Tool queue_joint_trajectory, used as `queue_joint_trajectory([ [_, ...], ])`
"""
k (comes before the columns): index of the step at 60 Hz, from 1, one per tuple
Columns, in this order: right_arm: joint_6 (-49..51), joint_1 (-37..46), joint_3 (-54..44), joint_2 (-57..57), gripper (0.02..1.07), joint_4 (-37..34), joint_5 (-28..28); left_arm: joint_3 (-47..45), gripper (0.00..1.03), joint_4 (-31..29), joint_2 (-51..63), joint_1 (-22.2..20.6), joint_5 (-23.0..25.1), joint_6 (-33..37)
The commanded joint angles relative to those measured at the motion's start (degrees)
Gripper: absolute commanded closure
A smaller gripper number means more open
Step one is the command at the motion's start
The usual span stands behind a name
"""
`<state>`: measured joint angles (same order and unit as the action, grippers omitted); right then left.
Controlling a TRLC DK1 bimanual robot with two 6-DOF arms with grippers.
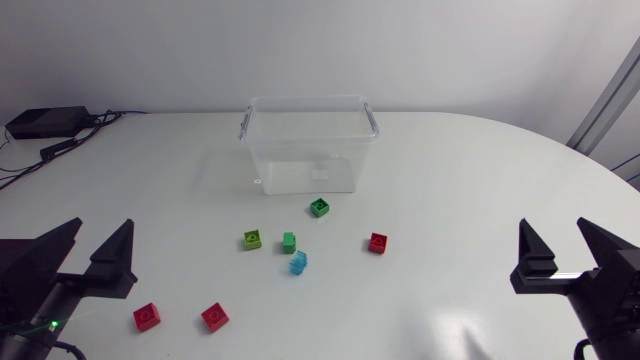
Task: Place the duplo bricks in the container
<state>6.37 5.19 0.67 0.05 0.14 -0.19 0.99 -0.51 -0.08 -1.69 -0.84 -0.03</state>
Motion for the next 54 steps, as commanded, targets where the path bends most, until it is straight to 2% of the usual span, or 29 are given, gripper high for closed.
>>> queue_joint_trajectory([
  [1,-1.1,-0.36,-0.67,-0.23,0.07,-0.67,-0.17,-0.91,0.04,-0.01,-0.63,-0.33,0.23,-0.49],
  [33,-1.19,-0.53,-0.67,-0.41,0.07,-0.41,-0.17,-0.12,0.05,-0.37,-0.71,-0.5,0.23,-0.49],
  [43,-1.19,-0.71,0.12,-0.41,0.07,-0.14,-0.17,4.02,0.05,-4.23,-0.28,-1.21,0.23,-0.93],
  [47,-1.19,-1.15,1.09,-0.23,0.07,-0.05,-0.17,6.12,0.09,-4.67,2.36,-1.21,0.23,-0.93],
  [54,-1.45,-2.38,3.2,1.62,0.07,-0.23,0.01,12.36,0.09,-6.69,11.41,-1.21,0.23,-1.46],
])
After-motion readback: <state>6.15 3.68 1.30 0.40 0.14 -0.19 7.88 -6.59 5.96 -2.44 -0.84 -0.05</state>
